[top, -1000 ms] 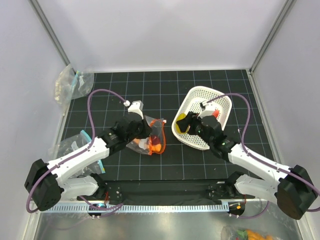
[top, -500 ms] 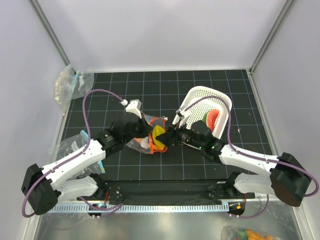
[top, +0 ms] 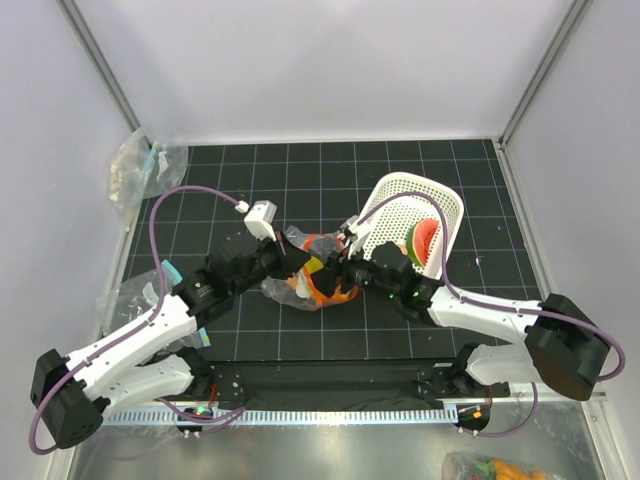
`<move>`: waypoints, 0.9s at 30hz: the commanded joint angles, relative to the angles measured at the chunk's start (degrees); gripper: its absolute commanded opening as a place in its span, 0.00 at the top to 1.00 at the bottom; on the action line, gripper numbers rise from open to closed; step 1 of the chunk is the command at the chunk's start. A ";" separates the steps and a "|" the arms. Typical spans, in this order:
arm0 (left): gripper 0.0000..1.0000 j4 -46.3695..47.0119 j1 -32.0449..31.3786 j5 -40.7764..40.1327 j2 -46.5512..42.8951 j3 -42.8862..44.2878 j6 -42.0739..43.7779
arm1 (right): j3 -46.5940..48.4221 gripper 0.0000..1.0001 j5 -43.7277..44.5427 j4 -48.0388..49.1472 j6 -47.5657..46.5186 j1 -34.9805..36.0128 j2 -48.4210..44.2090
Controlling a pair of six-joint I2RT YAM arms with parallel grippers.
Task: Place the food in the zip-top bag and seal the zipper
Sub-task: Place the fake fruit in the zipper food storage bag.
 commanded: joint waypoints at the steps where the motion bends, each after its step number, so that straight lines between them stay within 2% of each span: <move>1: 1.00 8.24 -0.27 4.70 -2.53 -0.86 -0.01 | 0.71 0.67 -0.09 6.42 -1.33 0.52 -2.55; 5: 1.00 10.61 -0.19 6.21 -3.15 -1.92 -0.01 | 0.27 0.61 -1.15 7.66 -1.24 0.70 -2.47; 7: 1.00 10.61 -0.19 5.78 -3.15 -2.10 -0.01 | 0.62 0.50 -2.29 7.84 -0.98 0.87 -1.76; 10: 1.00 9.91 -0.19 3.75 -3.15 -2.19 -0.01 | 0.80 0.22 -2.30 7.58 -0.80 0.96 -1.41; 12: 1.00 8.86 -0.27 2.18 -3.06 -2.01 0.08 | 0.80 0.12 -0.64 7.14 -0.98 0.96 -1.67; 17: 1.00 7.71 -0.19 -0.37 -3.85 -1.92 0.25 | 0.36 0.12 1.39 5.82 -1.07 0.96 -3.61; 21: 1.00 4.74 -0.27 -4.24 -4.55 -1.66 0.34 | -0.08 0.18 4.29 4.59 -1.24 0.96 -5.80; 24: 1.00 1.93 -0.27 -10.12 -4.20 -1.22 -0.27 | -0.17 0.21 6.40 2.66 -2.03 0.96 -8.79; 27: 1.00 -0.01 -0.27 -11.89 -3.41 -0.26 -0.10 | -0.08 0.26 13.07 -0.94 -2.73 0.96 -11.94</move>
